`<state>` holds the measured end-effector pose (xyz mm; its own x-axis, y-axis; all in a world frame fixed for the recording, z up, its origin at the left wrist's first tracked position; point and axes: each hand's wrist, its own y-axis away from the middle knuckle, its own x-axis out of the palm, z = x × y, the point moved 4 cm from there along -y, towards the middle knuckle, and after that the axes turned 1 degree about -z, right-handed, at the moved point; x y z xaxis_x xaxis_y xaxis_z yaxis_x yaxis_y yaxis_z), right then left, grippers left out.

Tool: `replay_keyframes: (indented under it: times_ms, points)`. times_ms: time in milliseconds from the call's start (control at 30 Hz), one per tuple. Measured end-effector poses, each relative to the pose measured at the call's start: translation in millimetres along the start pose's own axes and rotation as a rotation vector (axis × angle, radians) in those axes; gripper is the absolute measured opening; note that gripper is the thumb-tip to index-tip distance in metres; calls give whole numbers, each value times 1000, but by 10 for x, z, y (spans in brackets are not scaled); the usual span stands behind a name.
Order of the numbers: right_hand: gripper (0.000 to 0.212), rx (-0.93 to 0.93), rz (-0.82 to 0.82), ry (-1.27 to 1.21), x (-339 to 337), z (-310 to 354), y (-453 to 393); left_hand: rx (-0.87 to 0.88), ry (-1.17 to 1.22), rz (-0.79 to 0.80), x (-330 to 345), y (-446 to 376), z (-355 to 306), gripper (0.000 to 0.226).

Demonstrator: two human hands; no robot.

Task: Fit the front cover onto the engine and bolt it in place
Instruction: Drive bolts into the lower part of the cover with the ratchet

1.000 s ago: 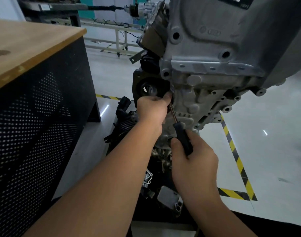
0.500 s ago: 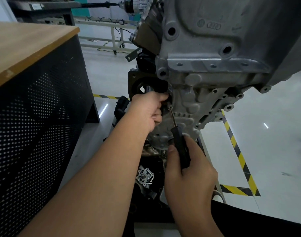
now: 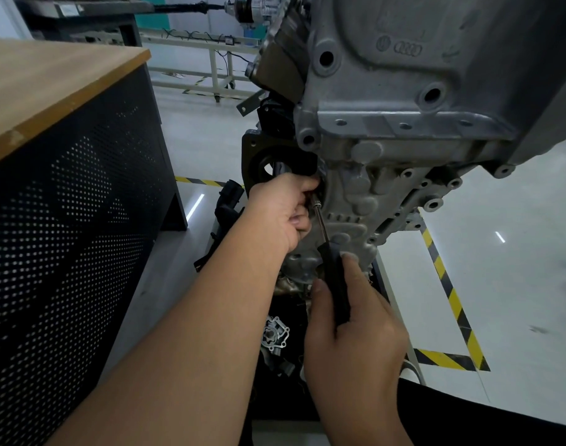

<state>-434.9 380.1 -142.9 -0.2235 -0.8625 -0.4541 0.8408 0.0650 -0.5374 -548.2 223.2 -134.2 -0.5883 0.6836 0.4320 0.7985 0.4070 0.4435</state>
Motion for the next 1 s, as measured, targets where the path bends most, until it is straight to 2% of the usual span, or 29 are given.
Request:
replay_keyframes:
  times_ms: [133, 267, 467, 1000]
  points:
    - [40, 36, -44, -49, -9, 1, 11, -6, 43, 7, 6, 24, 14, 19]
    - [39, 39, -15, -44, -29, -27, -75, -11, 53, 14, 2, 37, 14, 19]
    - [44, 40, 6, -53, -30, -26, -38, -20, 109, 20, 25, 55, 51, 24]
    - [42, 178, -2, -140, -29, -38, -48, 2, 51, 7, 17, 33, 35, 19]
